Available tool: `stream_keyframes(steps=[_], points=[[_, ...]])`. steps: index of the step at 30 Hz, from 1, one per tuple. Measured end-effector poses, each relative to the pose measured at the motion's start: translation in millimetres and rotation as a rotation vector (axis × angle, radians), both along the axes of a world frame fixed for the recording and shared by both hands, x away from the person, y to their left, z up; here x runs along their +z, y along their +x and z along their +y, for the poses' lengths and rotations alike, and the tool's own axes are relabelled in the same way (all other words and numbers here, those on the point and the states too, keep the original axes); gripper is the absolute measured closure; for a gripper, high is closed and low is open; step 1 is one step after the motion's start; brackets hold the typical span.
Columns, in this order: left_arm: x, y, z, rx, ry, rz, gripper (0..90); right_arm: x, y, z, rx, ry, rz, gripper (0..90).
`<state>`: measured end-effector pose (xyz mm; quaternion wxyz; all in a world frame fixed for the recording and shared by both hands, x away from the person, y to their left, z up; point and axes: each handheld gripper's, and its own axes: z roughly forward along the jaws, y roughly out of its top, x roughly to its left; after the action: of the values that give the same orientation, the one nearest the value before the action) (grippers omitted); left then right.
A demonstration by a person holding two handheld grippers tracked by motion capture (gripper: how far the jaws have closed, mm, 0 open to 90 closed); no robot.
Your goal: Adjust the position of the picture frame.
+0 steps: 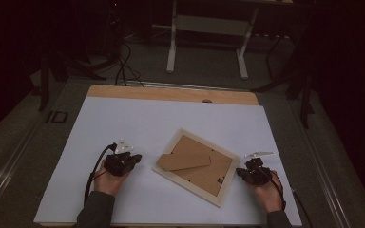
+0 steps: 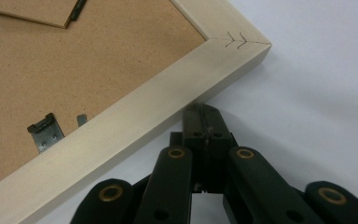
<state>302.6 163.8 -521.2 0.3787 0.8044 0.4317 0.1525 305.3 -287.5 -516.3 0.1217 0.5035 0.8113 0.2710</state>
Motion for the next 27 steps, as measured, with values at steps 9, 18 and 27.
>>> stream_keyframes(steps=[9, 18, 27], points=[[-3.2, 1.4, -2.9, -0.019, -0.005, 0.007, 90.0, 0.0, 5.9, 9.0, 0.011, 0.003, 0.005, 90.0], [-7.8, 4.0, -9.5, -0.030, 0.005, 0.025, 90.0, 1.2, -3.3, 14.2, 0.051, -0.010, 0.017, 90.0], [-13.8, 6.3, -16.8, -0.044, 0.024, 0.036, 90.0, 1.9, -14.7, 20.2, 0.090, -0.026, 0.023, 90.0]])
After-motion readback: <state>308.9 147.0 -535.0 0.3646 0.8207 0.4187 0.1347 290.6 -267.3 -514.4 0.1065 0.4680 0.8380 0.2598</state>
